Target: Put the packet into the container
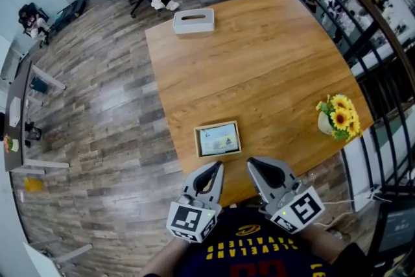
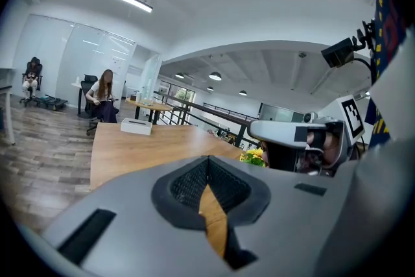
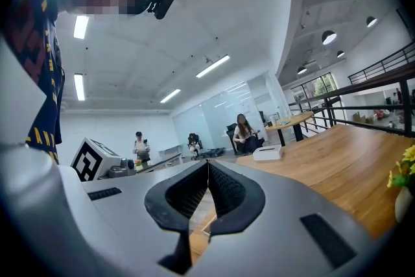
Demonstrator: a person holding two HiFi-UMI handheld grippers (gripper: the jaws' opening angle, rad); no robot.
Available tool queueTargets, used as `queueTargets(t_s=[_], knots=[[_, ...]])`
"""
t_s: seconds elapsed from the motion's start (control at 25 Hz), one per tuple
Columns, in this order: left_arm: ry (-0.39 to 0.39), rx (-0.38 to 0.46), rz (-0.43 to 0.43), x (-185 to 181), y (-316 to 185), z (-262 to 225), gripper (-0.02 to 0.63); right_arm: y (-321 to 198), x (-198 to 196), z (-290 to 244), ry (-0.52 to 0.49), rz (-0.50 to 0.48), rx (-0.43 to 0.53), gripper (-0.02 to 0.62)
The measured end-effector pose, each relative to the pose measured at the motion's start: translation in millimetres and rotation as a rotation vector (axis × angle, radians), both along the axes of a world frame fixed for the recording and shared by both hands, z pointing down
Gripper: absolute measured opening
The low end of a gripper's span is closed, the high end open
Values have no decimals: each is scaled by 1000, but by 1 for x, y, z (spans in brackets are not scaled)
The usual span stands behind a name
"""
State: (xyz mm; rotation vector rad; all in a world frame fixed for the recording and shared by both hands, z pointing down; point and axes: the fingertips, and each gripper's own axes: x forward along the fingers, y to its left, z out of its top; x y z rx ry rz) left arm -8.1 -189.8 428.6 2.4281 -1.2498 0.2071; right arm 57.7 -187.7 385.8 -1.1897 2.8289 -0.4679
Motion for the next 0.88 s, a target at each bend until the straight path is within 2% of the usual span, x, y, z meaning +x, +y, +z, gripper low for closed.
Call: queueTargets(t_s=[0.2, 0.4, 0.6, 0.88], knots=[[-12, -15, 20, 1, 3, 9, 0, -1, 2, 3, 0, 5, -6, 11], [-27, -9, -2, 0, -3, 3, 0, -1, 1, 6, 8, 0, -21, 11], [-33, -19, 25, 3, 3, 15, 0, -2, 0, 8, 14, -16, -15, 11], [-126, -13, -20, -4, -16, 30, 2, -1, 7, 7, 17, -27, -14, 11]])
